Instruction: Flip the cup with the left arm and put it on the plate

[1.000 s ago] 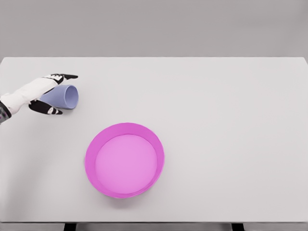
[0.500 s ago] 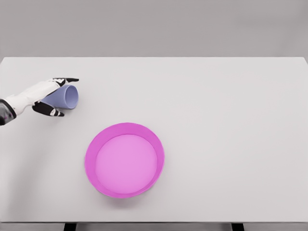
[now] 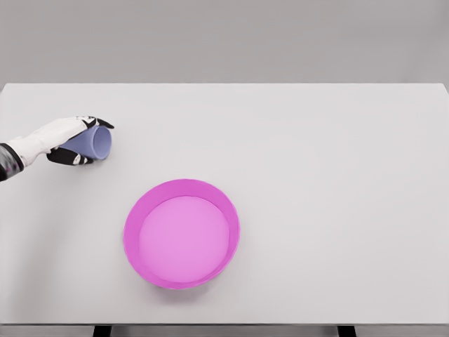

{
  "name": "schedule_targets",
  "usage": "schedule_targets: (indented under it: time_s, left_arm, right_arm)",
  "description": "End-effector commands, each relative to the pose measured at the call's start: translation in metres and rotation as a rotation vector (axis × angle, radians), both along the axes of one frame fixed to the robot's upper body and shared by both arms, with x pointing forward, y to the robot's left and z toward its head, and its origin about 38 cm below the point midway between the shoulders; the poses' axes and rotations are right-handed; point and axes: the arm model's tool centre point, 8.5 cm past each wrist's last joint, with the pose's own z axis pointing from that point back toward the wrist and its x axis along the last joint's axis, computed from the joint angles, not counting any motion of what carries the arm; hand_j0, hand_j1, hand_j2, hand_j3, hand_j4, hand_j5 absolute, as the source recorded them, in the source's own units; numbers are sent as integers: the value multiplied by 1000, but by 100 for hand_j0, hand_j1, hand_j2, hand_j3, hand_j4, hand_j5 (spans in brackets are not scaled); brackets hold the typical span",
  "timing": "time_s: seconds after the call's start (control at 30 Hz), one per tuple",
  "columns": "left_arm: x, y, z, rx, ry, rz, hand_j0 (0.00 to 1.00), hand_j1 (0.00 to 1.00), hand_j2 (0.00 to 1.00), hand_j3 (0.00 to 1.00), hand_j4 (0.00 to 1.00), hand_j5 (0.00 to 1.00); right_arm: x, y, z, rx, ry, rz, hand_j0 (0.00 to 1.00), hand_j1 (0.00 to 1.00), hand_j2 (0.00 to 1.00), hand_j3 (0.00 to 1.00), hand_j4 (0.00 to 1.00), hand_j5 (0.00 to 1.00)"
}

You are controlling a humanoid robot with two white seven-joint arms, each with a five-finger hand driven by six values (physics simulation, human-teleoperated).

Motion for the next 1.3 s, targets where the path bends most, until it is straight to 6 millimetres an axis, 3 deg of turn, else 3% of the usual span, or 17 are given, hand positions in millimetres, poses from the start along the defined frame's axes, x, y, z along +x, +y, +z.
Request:
schedule_targets:
  time_s: [0.0, 0.27, 0.47, 0.7, 0.77, 0.9, 1.27]
  left_arm:
    - [0, 0, 0, 11, 0, 1, 72, 72, 72, 72, 72, 72]
    - [0, -1, 7, -4, -22, -5, 70, 70, 70, 70, 70, 70]
    - [0, -12, 26, -81, -75, -39, 69, 69, 69, 69, 69, 69]
    - [-9, -13, 20, -262, -33, -59, 69, 69, 69, 69, 69, 69]
    - [-10, -31, 15, -342, -1, -111, 70, 70, 70, 70, 70, 70]
    - [-12, -43, 14, -463, 15, -142, 70, 70, 70, 70, 70, 70]
    - [-25, -62, 5, -620, 59, -194, 70, 70, 70, 70, 70, 70]
  right_arm:
    - [0, 0, 0, 0, 0, 0, 100, 100, 100, 100, 100, 100]
    - [0, 0, 0, 0, 0, 0, 100, 100, 100, 100, 100, 100]
    - [0, 0, 0, 0, 0, 0, 100, 100, 100, 100, 100, 100]
    - [0, 0, 0, 0, 0, 0, 100, 100, 100, 100, 100, 100]
    - [0, 0, 0, 0, 0, 0, 100, 100, 100, 100, 100, 100]
    - [0, 0, 0, 0, 0, 0, 100, 100, 100, 100, 100, 100]
    - [0, 0, 0, 0, 0, 0, 100, 100, 100, 100, 100, 100]
